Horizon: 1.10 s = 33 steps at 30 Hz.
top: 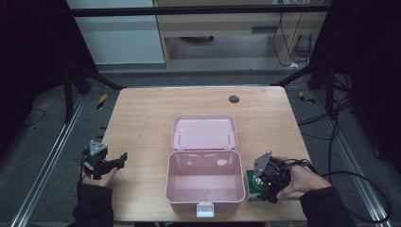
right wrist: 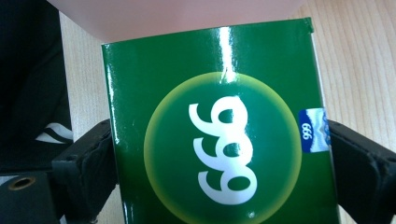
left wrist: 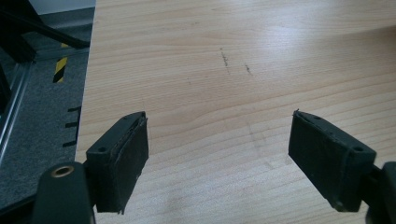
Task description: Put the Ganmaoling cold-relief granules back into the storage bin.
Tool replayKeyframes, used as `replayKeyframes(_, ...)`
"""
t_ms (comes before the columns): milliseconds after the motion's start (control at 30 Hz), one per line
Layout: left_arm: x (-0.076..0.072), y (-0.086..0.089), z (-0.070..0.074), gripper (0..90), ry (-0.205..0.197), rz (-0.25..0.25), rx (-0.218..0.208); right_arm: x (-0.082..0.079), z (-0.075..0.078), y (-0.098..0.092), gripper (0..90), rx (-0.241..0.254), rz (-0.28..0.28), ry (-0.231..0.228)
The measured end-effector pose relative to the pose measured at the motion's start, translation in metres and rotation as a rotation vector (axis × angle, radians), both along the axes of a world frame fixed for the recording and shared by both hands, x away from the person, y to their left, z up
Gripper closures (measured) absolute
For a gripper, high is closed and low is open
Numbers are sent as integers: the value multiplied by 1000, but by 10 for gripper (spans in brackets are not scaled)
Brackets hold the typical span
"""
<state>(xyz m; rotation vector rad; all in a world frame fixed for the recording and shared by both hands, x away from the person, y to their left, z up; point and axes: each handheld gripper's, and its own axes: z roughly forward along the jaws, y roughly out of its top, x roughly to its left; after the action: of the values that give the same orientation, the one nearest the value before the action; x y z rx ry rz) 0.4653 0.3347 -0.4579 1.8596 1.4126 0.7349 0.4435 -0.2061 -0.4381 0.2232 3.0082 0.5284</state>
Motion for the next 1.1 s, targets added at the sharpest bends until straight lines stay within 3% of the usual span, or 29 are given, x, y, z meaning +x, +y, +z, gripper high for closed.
replayKeyframes(600, 0, 0, 0, 193, 1, -2, 2, 2, -7, 3, 104, -22, 14, 14)
replayKeyframes(1100, 0, -1, 0, 195, 2, -3, 2, 2, -4, -6, 163, -15, -13, 27)
